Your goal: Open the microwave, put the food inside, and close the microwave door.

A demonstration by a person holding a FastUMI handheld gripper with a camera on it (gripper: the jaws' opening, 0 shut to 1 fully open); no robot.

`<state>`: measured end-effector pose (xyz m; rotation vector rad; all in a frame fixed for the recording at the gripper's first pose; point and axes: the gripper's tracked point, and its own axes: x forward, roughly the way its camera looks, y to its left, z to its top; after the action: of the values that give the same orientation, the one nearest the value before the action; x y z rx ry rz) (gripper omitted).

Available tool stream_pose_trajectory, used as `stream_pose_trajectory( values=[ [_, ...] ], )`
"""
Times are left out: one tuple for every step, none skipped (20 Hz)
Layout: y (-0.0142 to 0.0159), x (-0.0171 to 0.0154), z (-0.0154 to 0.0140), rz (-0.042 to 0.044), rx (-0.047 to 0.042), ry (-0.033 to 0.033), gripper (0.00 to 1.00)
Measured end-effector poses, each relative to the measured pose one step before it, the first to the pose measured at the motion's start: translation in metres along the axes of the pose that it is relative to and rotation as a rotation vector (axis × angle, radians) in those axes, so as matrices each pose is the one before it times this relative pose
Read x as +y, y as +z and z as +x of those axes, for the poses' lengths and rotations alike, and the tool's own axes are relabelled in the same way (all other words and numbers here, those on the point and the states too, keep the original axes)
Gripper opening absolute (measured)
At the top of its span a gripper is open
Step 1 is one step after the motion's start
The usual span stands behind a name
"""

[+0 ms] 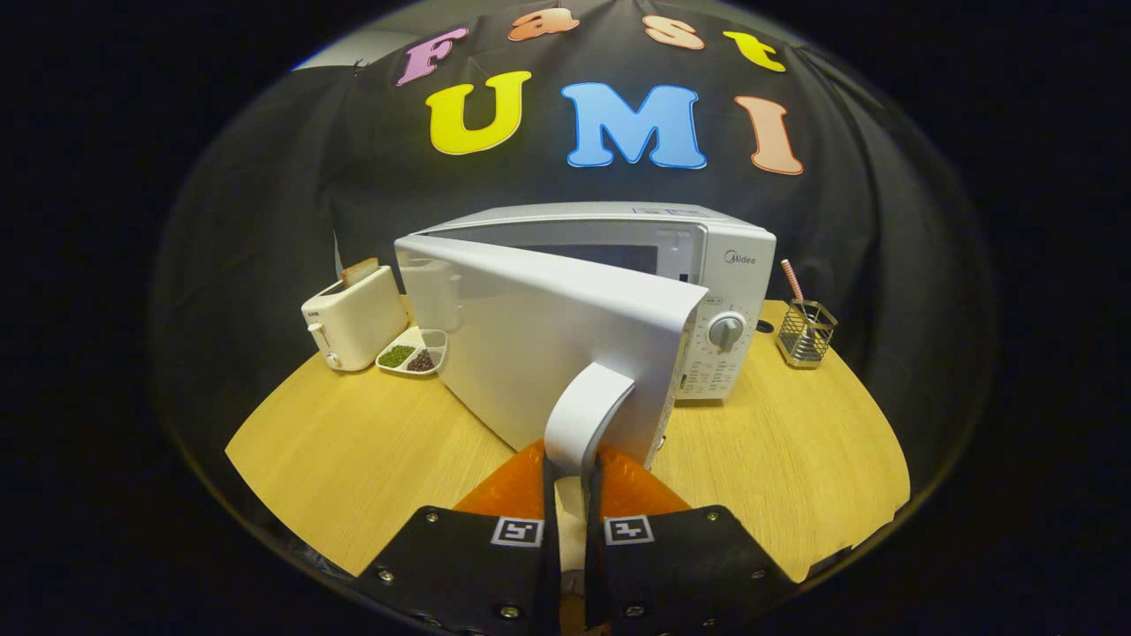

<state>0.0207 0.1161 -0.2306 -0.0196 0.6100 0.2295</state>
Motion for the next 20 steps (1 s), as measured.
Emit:
stream_pose_trajectory(
  values=[
    [-0.00202, 0.00567, -0.00551, 0.00682, 0.00048, 0.00337, 0.11],
    [-0.00234, 0.00578, -0.00157, 0.00347, -0.00091, 0.00031, 0.11],
    [-0.00077, 0.00475, -0.0026, 0.00204, -0.00088, -0.00014, 0.11],
    [-0.00297, 0.00545, -0.00328, 0.00087, 0.00001, 0.00051, 0.13],
    [-0.00215, 0.00453, -0.00241, 0.00277, -0.00284, -0.00011, 0.13],
    [-0.00243, 0.00538, -0.0029, 0.00235, -0.00068, 0.00193, 0.12],
    [-0.00042, 0.00565, -0.00285, 0.0029, -0.00127, 0.00125, 0.14],
    [-0.00271, 0.00402, -0.0018, 0.00058, -0.00209, 0.00137, 0.14],
    [-0.00112, 0.00563, -0.00279, -0.00171, -0.00369, -0.00029, 0.14],
    [-0.00235, 0.0057, -0.00247, -0.00129, -0.00339, 0.00018, 0.14],
    [-0.00152, 0.00546, -0.00249, 0.00079, -0.00205, 0.00067, 0.15],
    [-0.00306, 0.00631, -0.00265, 0.00133, -0.00261, 0.00229, 0.15],
    [-0.00118, 0.00739, -0.00254, 0.0021, -0.00266, 0.00387, 0.15],
    [-0.00237, 0.00765, -0.00172, 0.00072, -0.00306, 0.00738, 0.16],
    [-0.00132, 0.0086, -0.00129, -0.00394, -0.006, 0.00902, 0.16],
    [-0.00213, 0.00767, -0.00282, -0.01224, -0.00799, 0.00666, 0.17],
    [-0.00111, 0.007, -0.00183, -0.01209, -0.00482, 0.00517, 0.17],
    [-0.00367, 0.00678, -0.00211, -0.01392, -0.00283, 0.00511, 0.17],
    [-0.00122, 0.00727, -0.00194, -0.00788, -0.00208, 0.00593, 0.17],
    [-0.00051, 0.00818, -0.00151, -0.00598, -0.00019, 0.00985, 0.17]
  ],
)
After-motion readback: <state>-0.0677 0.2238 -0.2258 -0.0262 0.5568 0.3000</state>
